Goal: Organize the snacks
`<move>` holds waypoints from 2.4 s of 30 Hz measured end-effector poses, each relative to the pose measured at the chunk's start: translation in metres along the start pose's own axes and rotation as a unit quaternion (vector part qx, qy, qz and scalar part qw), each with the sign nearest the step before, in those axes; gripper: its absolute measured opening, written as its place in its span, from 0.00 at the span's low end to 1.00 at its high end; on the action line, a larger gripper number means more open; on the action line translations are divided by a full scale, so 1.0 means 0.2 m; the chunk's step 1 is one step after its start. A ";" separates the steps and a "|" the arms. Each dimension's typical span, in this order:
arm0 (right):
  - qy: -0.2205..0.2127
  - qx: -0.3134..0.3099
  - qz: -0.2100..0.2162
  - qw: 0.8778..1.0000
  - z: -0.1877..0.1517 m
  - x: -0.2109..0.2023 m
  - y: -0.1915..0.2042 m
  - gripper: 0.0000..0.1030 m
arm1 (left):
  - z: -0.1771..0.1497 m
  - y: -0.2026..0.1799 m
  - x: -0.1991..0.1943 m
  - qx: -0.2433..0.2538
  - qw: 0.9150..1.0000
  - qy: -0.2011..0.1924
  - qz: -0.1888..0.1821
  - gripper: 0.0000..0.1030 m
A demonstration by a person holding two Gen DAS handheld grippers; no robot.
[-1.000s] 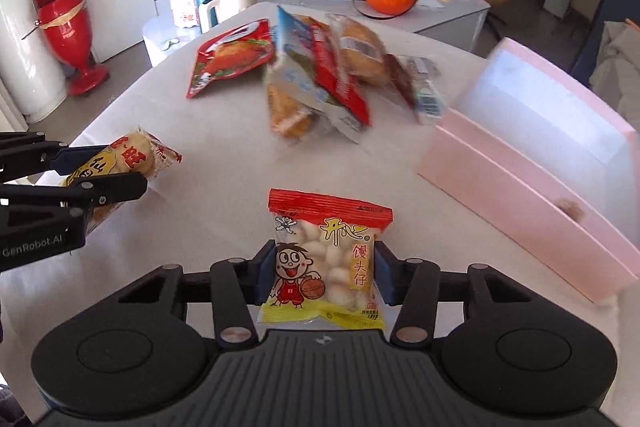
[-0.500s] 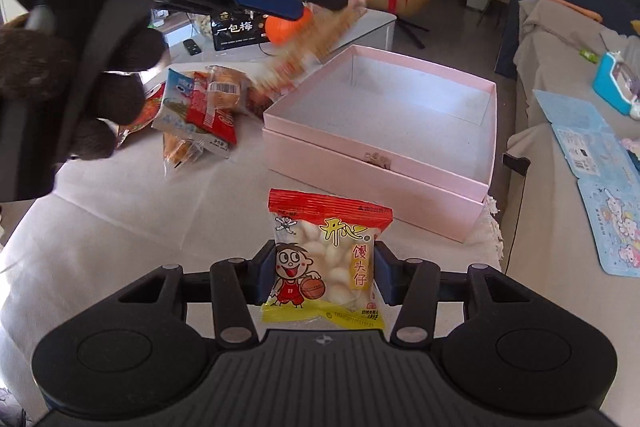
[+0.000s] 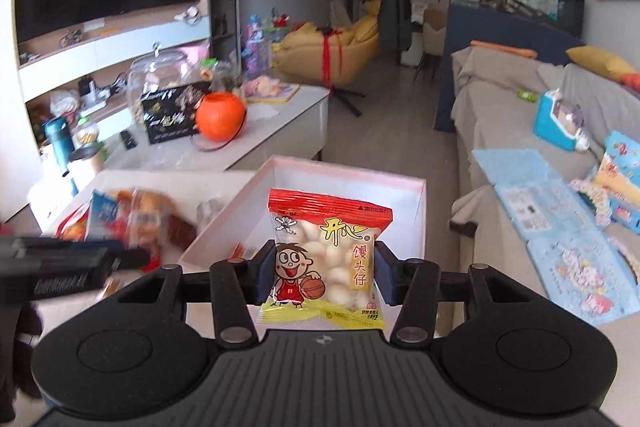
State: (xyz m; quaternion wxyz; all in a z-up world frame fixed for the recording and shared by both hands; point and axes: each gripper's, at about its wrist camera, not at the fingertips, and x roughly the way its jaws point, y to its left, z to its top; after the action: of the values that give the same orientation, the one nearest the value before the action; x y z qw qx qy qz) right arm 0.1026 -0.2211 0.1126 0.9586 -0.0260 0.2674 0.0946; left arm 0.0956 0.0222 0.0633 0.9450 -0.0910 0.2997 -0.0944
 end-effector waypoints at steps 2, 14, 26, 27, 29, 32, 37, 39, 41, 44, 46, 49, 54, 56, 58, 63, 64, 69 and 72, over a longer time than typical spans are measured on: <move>-0.008 0.007 0.001 1.000 0.10 0.09 -0.02 0.59 | -0.01 0.04 -0.03 0.010 1.000 0.001 0.009 0.41; 0.043 -0.001 0.036 0.998 -0.07 0.15 0.06 0.71 | -0.04 0.31 -0.21 -0.002 0.997 -0.051 0.064 0.41; 0.072 -0.032 0.073 0.994 -0.51 0.14 0.25 0.73 | 0.10 0.90 -0.10 -0.153 0.975 -0.007 0.159 0.41; 0.075 -0.027 0.073 0.994 -0.53 0.15 0.25 0.73 | 0.09 0.91 -0.09 -0.162 0.974 -0.007 0.160 0.41; 0.080 -0.022 0.072 0.994 -0.55 0.16 0.25 0.73 | 0.06 0.87 -0.10 -0.158 0.976 -0.026 0.151 0.41; 0.080 -0.012 0.076 0.994 -0.55 0.16 0.23 0.73 | 0.08 0.75 -0.12 -0.137 0.983 -0.037 0.114 0.41; 0.080 -0.020 0.068 0.994 -0.56 0.15 0.25 0.73 | 0.17 0.47 -0.03 -0.102 0.994 -0.018 0.029 0.41; 0.079 -0.024 0.067 0.994 -0.56 0.15 0.25 0.73 | 0.24 0.33 0.04 -0.052 0.998 -0.021 0.023 0.41; 0.082 -0.025 0.066 0.994 -0.56 0.15 0.26 0.74 | 0.30 0.22 0.16 -0.021 1.000 0.000 0.011 0.41; 0.081 -0.025 0.066 0.994 -0.56 0.15 0.26 0.74 | 0.35 0.13 0.44 -0.012 0.997 0.072 -0.003 0.41; 0.081 -0.025 0.067 0.994 -0.55 0.15 0.26 0.74 | 0.37 0.09 0.61 0.015 0.995 0.092 0.023 0.41; 0.081 -0.024 0.066 0.994 -0.56 0.15 0.26 0.75 | 0.40 0.06 0.79 0.050 0.993 0.083 0.061 0.41; 0.081 -0.020 0.070 0.994 -0.56 0.16 0.26 0.76 | 0.37 0.00 0.94 0.146 0.978 0.131 0.078 0.37; 0.081 -0.016 0.074 0.994 -0.56 0.16 0.25 0.76 | 0.32 -0.02 0.88 0.203 0.967 0.133 0.074 0.37; 0.081 -0.011 0.078 0.994 -0.56 0.16 0.24 0.77 | 0.27 -0.01 0.78 0.229 0.963 0.135 0.045 0.34; 0.084 -0.013 0.086 0.993 -0.55 0.17 0.24 0.82 | 0.14 0.03 0.55 0.244 0.959 0.147 0.006 0.26; 0.085 -0.016 0.084 0.993 -0.55 0.17 0.25 0.82 | 0.11 0.02 0.50 0.251 0.957 0.148 -0.002 0.23; 0.084 -0.035 0.089 0.992 -0.54 0.18 0.28 0.83 | -0.02 0.00 0.33 0.242 0.959 0.151 -0.003 0.23; 0.079 -0.040 0.105 0.991 -0.48 0.17 0.32 0.82 | -0.09 0.03 0.21 0.218 0.967 0.131 0.027 0.23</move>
State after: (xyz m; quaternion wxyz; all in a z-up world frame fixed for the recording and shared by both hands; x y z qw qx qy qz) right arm 0.0691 -0.1618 0.0129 0.9175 -0.0436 0.3392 0.2030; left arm 0.1190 0.0157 0.0248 0.8968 0.1390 0.3951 -0.1427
